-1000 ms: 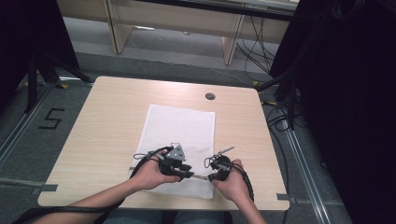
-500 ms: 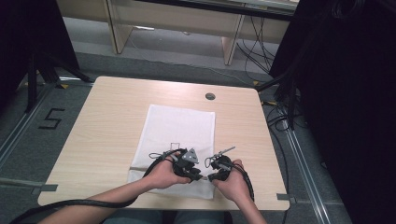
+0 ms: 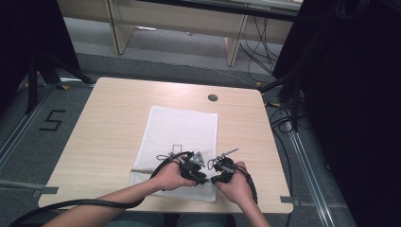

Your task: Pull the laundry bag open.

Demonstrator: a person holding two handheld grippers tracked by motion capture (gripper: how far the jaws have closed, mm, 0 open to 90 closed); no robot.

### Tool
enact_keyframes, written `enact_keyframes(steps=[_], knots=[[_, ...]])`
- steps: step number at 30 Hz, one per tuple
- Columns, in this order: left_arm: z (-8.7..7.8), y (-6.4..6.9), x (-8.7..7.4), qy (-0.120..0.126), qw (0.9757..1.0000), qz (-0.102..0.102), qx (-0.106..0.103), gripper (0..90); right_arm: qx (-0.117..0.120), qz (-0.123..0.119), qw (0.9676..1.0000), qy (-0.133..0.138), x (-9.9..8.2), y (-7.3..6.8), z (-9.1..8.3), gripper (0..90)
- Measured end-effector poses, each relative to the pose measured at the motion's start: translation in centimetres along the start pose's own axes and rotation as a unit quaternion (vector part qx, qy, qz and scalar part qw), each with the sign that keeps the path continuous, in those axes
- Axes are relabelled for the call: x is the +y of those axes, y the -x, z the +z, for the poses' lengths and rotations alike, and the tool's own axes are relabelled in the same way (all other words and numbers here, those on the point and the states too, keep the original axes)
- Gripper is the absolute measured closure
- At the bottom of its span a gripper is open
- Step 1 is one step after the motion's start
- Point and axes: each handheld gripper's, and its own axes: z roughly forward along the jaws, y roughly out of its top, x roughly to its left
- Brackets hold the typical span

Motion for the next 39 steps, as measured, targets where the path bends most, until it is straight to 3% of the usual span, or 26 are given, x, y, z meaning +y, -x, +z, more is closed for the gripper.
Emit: enact_keyframes(steps=[3, 5, 11, 14, 18, 21, 24, 26, 27, 28, 30, 32, 34, 36, 39], knots=[[0.02, 0.1, -0.04, 0.0, 1.0, 0.003, 0.002, 78.0, -0.001, 0.007, 1.0, -0.004, 0.0, -0.07, -0.05, 90.0], [-0.02, 0.15, 0.04, -0.003, 0.9998, 0.017, 0.004, 80.3, -0.001, 0.006, 1.0, -0.004, -0.01, -0.05, -0.03, 90.0], [0.04, 0.03, 0.03, 0.002, 1.0, 0.001, -0.002, 79.2, -0.001, 0.008, 1.0, -0.002, -0.02, -0.04, -0.01, 90.0], [0.16, -0.01, 0.03, 0.005, 0.9999, 0.004, -0.009, 75.0, 0.001, -0.001, 1.0, 0.002, -0.02, 0.12, 0.06, 90.0], [0.3, 0.05, -0.04, 0.01, 0.9998, 0.016, -0.01, 72.0, 0.0, 0.005, 1.0, 0.001, -0.03, 0.04, 0.03, 90.0], [0.33, 0.07, -0.13, 0.013, 0.9998, 0.011, -0.009, 74.7, 0.0, 0.005, 1.0, 0.001, -0.04, 0.05, 0.02, 90.0], [0.28, -0.12, -0.15, 0.008, 0.9996, 0.025, -0.005, 77.6, -0.001, 0.005, 1.0, 0.001, -0.04, 0.04, 0.02, 90.0], [0.34, 0.12, -0.21, 0.011, 0.9997, 0.022, -0.002, 79.5, 0.001, 0.0, 1.0, 0.002, -0.02, 0.11, 0.06, 90.0], [0.33, 0.21, -0.2, 0.009, 0.9995, 0.029, 0.0, 79.8, 0.002, -0.011, 0.9999, 0.005, 0.01, 0.26, 0.11, 90.0], [0.35, 0.31, -0.16, 0.01, 0.9992, 0.038, 0.001, 80.3, 0.0, 0.019, 0.9998, -0.005, -0.05, -0.21, -0.07, 90.0], [0.28, 0.57, -0.02, 0.004, 0.9991, 0.042, 0.005, 81.5, 0.003, 0.006, 1.0, 0.001, -0.03, 0.02, 0.04, 90.0], [0.22, 0.75, 0.08, 0.005, 0.9995, 0.032, 0.002, 86.9, 0.004, 0.009, 1.0, 0.001, -0.05, 0.01, 0.04, 90.0], [0.22, 0.65, 0.08, 0.003, 0.9996, 0.029, 0.001, 86.9, 0.003, 0.006, 1.0, 0.001, -0.08, 0.1, 0.0, 90.0], [0.23, 0.45, 0.05, 0.005, 0.9999, 0.012, -0.007, 86.9, 0.0, 0.017, 0.9998, -0.005, -0.07, 0.01, -0.08, 90.0], [0.2, 0.43, 0.1, 0.003, 0.9999, 0.01, -0.007, 86.9, 0.001, 0.017, 0.9999, -0.005, -0.08, 0.02, -0.08, 90.0]])
